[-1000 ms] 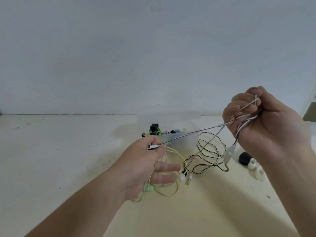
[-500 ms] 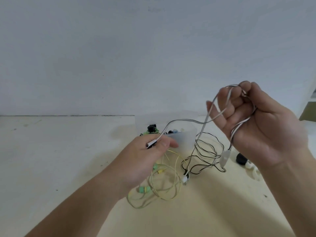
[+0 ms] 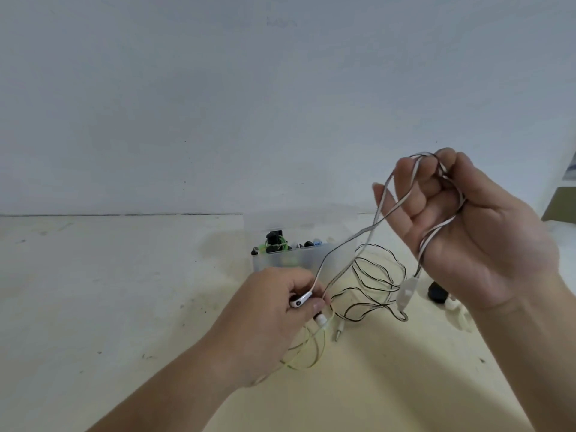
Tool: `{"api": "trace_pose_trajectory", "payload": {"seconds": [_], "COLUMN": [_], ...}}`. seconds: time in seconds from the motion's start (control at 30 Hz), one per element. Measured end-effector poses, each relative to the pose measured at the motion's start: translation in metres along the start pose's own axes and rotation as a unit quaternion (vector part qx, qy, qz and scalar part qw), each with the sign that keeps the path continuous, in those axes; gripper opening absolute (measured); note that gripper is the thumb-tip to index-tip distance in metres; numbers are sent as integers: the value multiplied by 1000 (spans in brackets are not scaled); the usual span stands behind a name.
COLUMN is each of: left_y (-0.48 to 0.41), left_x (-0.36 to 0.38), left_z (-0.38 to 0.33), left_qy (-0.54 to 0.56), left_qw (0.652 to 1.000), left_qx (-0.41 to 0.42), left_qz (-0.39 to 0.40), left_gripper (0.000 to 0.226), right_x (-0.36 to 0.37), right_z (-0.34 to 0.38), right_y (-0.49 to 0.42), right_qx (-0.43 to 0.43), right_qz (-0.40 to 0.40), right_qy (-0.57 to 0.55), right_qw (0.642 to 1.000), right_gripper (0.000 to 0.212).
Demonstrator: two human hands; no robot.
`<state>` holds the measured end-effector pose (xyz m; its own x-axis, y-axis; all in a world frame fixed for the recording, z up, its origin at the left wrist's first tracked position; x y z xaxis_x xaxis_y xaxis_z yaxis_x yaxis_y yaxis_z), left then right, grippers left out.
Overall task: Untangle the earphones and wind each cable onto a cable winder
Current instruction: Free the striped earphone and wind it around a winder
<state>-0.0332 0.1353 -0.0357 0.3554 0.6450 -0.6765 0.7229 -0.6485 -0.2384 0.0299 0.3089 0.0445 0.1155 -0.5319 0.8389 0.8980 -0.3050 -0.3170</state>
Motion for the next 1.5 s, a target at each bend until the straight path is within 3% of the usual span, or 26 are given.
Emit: {"api": "trace_pose_trajectory", "payload": {"seconds": [0.17,0.23,0.33,0.47,0.57,0.63,0.7,0.8,0.87,0.93,1.0,1.13,1.23,1.5], "left_y": [2,5,9,12,13,11,8,6,5,4,2,1,1,2], "left_x": [-25,-31,-25,4,25,27,20,2,-10,-19,-23,-23,-22,-24], "left_z": [-10,-15,-24,-32,-27,-22,-13,-3,3,6,9,2,-5,-4], "left_qy": [0,-20,-6,23,-82,-164,-213,-289,-346,-364,-352,-224,-159,-128], "left_qw": [988,983,987,993,983,971,966,956,938,930,932,966,978,981], "left_qx": [44,63,101,110,116,124,103,35,-15,-52,-77,-56,-26,20], "left_qz": [-148,-171,-127,36,115,124,103,43,16,-15,-42,-114,-131,-142], "left_gripper": [14,14,15,16,41,63,68,67,57,50,44,21,13,17], "right_x": [-6,-12,-26,-39,-37,-33,-30,-33,-44,-59,-71,-91,-105,-101], "right_z": [-5,-4,4,18,23,23,23,27,34,46,61,77,76,74], "right_y": [-2,-5,-10,-10,-8,-6,-4,-2,-3,-5,-8,-8,-11,-5], "right_qx": [33,39,21,-20,-21,7,37,76,90,86,72,92,115,155], "right_qz": [-33,-45,-100,-161,-163,-141,-108,-71,-81,-121,-176,-246,-254,-259], "right_qy": [71,82,147,228,287,320,375,502,614,718,775,819,838,843], "right_qw": [996,995,984,960,944,937,920,858,780,680,602,510,470,445], "right_gripper": [42,39,36,30,23,18,9,9,16,21,25,17,28,35]}}
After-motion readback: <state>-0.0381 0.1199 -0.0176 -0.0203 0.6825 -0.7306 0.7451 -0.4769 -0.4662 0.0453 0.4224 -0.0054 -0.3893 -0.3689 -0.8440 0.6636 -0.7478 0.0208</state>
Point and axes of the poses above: each hand's wrist, its own y-axis away from the middle knuckle, its own x-axis out of the palm, z = x × y, the point moved 6 cm from there along -y, towards the middle knuckle, and after that the axes turned 9 degrees about -y, right-handed, at the moved point
